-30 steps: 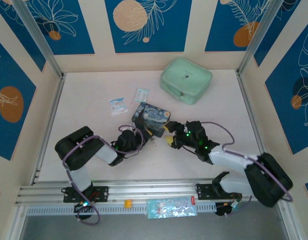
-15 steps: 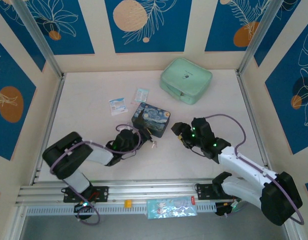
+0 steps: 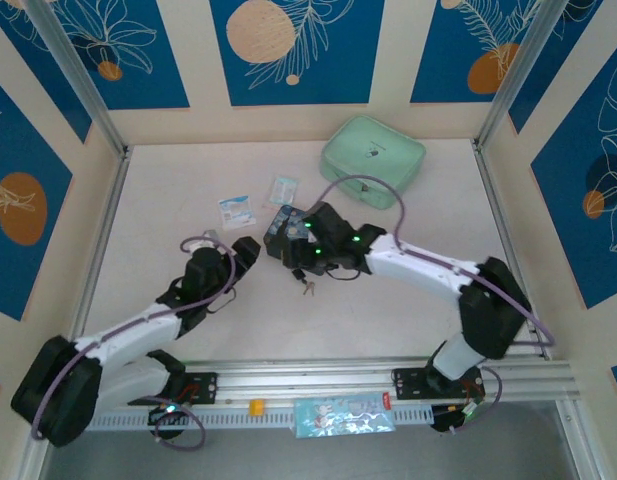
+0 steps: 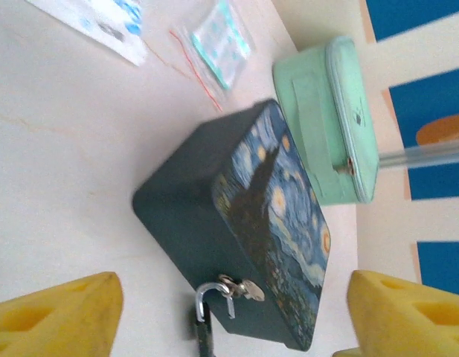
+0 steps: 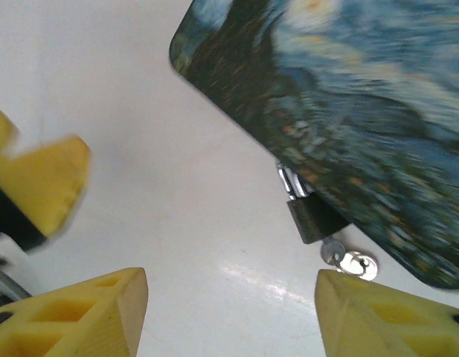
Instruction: Unlock the padlock with the key
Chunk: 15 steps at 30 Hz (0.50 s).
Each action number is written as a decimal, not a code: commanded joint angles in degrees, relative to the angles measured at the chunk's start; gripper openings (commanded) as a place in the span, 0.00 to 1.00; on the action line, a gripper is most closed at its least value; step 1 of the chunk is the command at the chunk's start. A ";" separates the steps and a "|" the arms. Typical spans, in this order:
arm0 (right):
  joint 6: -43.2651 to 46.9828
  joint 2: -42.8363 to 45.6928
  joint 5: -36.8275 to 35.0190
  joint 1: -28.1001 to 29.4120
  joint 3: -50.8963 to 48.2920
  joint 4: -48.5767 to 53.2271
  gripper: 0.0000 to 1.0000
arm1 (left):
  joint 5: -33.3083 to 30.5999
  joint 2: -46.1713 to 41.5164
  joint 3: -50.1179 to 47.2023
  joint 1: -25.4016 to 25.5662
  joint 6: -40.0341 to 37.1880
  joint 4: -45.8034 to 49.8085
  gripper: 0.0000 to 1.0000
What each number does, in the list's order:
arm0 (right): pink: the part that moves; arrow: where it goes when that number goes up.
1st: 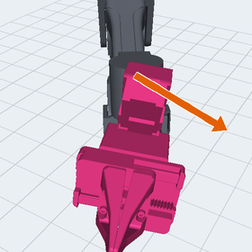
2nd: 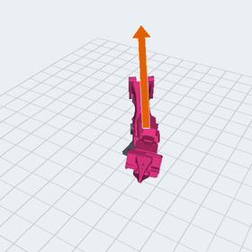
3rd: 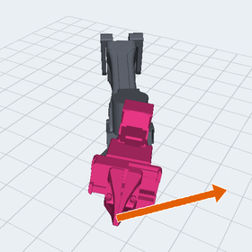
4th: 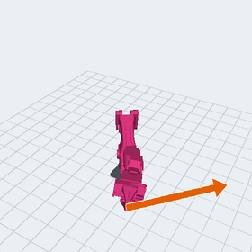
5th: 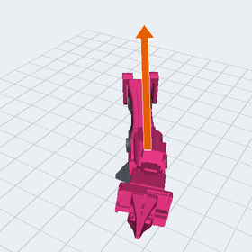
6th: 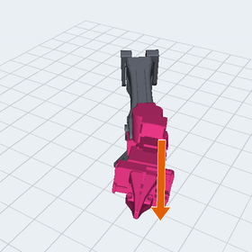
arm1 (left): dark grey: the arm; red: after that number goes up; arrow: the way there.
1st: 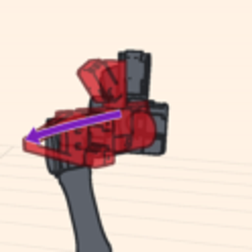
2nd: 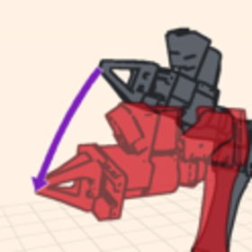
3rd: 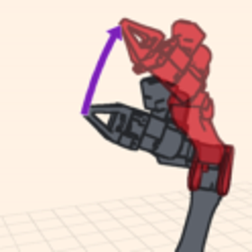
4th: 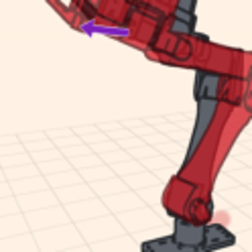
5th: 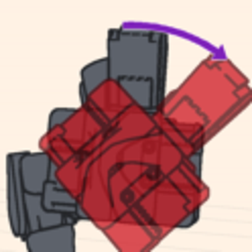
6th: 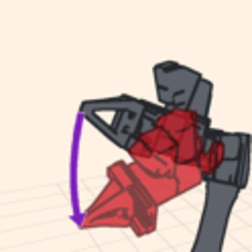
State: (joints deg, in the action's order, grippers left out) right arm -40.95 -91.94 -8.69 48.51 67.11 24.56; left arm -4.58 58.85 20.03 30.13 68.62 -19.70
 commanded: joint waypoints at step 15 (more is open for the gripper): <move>19.61 -21.39 -15.59 7.57 20.53 25.93 0.49 | 5.45 -13.25 -3.77 -12.36 -3.73 15.17 1.00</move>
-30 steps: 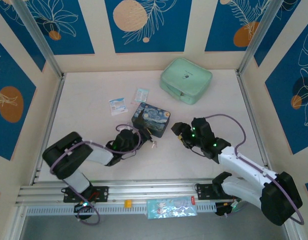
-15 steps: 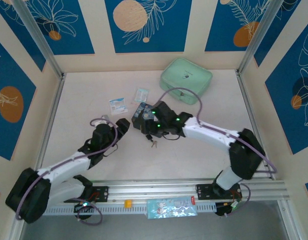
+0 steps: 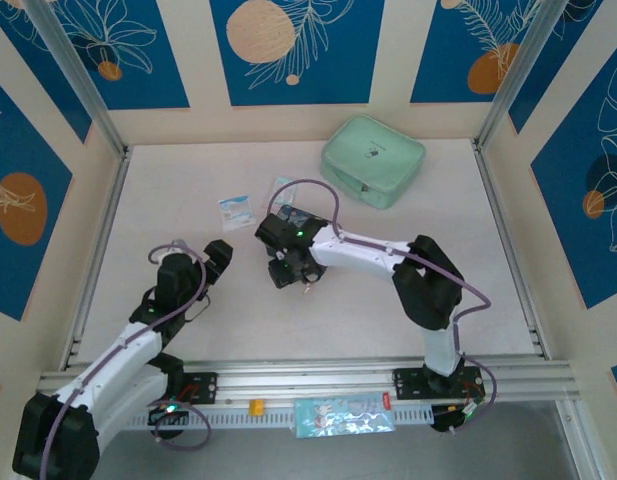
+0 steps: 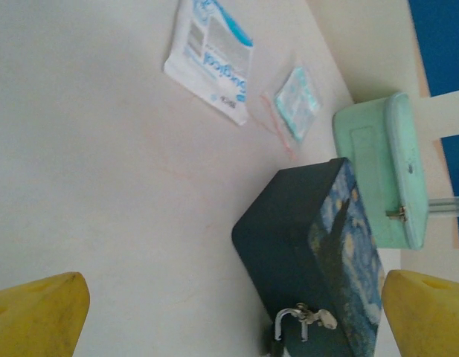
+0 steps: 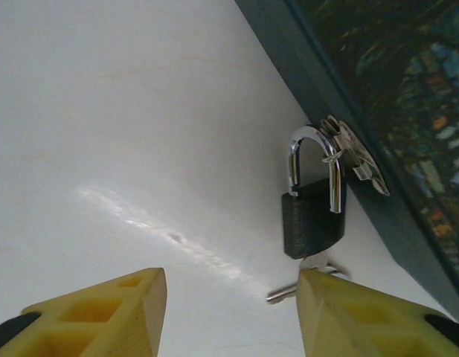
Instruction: Unlock the padlock with the key
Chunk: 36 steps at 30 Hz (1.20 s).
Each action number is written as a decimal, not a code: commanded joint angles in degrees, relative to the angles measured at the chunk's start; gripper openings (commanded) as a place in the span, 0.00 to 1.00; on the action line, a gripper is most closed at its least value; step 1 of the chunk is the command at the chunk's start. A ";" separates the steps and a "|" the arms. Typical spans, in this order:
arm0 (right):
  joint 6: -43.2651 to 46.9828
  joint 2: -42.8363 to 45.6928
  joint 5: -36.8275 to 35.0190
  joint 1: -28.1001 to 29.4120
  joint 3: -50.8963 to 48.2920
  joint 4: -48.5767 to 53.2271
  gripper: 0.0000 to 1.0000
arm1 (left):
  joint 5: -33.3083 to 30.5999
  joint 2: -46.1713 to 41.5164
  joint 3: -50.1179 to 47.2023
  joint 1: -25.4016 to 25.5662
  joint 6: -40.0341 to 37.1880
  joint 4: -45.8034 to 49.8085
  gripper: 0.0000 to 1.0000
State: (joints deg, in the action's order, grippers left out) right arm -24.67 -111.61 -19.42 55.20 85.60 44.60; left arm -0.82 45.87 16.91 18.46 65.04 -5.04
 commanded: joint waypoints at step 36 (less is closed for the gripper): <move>8.10 -6.59 -21.78 4.71 -0.88 0.44 0.33 | 2.84 3.68 -2.57 -0.65 4.15 -6.65 0.97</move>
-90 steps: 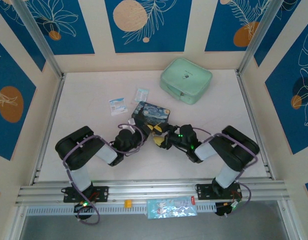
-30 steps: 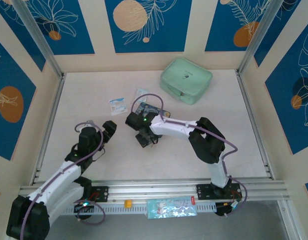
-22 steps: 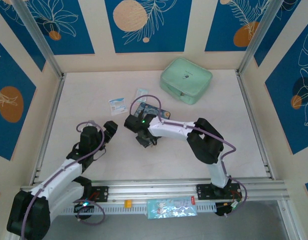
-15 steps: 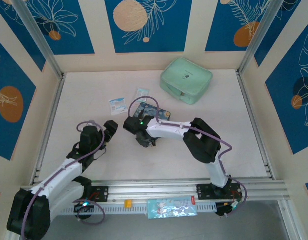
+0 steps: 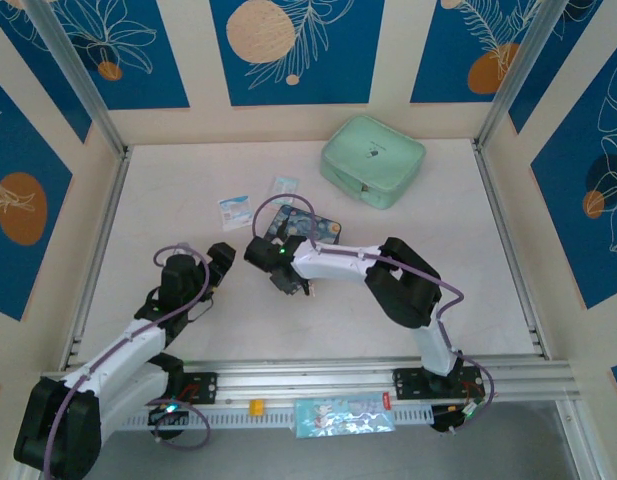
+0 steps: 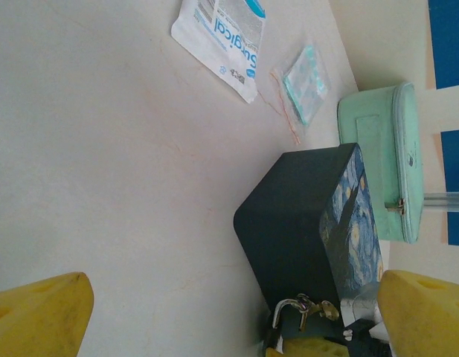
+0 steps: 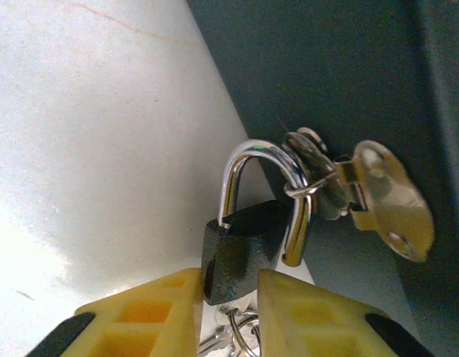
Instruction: Unlock the padlock with the key
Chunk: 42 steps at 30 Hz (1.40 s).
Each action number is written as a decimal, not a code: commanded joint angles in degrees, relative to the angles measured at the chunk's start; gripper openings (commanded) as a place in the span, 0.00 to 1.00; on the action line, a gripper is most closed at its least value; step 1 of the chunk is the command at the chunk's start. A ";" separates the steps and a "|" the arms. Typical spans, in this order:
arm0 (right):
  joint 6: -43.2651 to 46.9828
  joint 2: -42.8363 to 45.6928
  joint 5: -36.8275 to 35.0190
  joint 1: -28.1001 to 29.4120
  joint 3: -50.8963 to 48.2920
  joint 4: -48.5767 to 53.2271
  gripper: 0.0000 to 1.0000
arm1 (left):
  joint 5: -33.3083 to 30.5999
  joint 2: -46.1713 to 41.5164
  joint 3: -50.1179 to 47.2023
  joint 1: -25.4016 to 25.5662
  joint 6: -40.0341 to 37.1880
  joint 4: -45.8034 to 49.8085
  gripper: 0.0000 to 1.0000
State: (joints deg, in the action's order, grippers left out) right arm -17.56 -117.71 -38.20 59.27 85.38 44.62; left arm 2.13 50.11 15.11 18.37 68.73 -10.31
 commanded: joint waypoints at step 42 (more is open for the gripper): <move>14.91 8.62 16.26 -6.45 -13.91 -17.63 0.00 | -0.46 -4.84 -1.31 -0.45 2.10 0.99 0.95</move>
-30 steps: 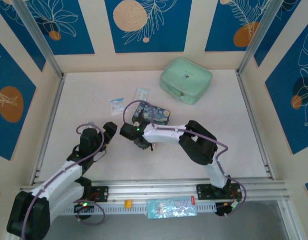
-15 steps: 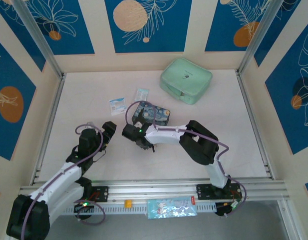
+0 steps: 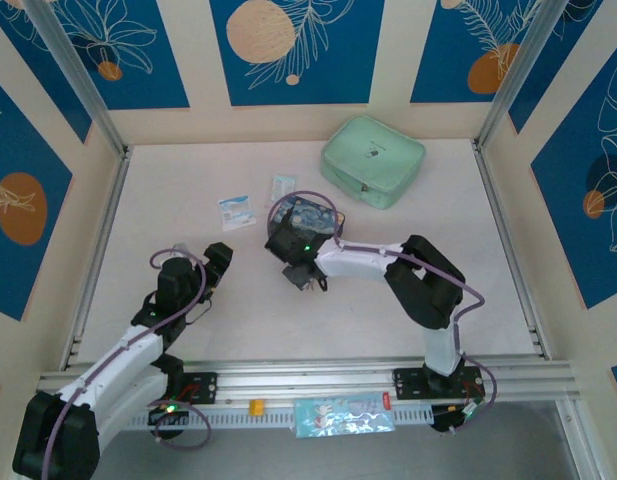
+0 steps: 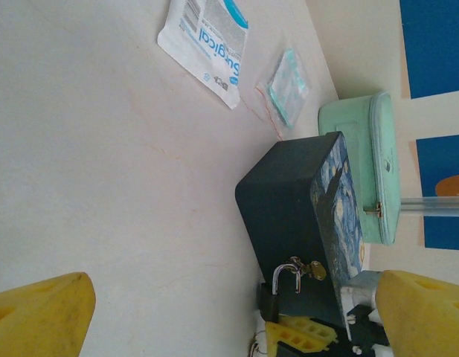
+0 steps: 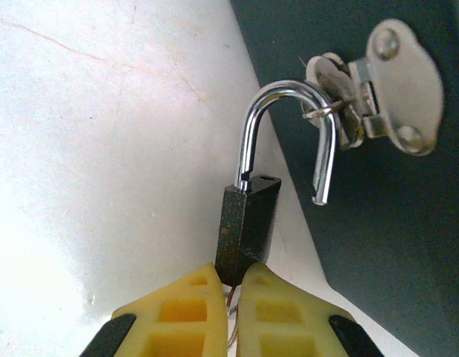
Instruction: Unlock the padlock with the key
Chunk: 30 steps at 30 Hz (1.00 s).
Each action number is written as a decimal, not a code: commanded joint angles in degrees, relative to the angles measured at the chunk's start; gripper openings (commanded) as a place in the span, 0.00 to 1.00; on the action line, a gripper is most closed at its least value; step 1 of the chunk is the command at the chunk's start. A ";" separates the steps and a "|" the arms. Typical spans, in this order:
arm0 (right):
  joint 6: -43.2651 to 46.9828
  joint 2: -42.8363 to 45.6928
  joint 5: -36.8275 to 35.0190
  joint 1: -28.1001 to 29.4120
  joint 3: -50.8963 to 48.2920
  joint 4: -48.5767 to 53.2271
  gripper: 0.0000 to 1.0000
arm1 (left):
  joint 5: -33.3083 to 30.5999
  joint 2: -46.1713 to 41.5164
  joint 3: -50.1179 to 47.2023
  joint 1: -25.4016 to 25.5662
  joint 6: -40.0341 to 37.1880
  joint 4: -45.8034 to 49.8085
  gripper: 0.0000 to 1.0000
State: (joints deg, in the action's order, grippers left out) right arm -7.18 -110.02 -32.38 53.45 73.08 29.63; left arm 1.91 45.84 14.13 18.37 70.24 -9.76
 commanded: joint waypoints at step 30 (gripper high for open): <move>21.49 0.03 31.37 -11.51 2.63 2.33 0.00 | 5.25 2.03 -0.16 -0.30 -4.03 -4.65 0.95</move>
State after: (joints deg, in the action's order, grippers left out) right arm 12.23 -108.90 -4.21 42.28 73.58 29.93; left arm 5.93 47.48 13.87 18.37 67.37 -12.93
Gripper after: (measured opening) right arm 0.051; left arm 0.949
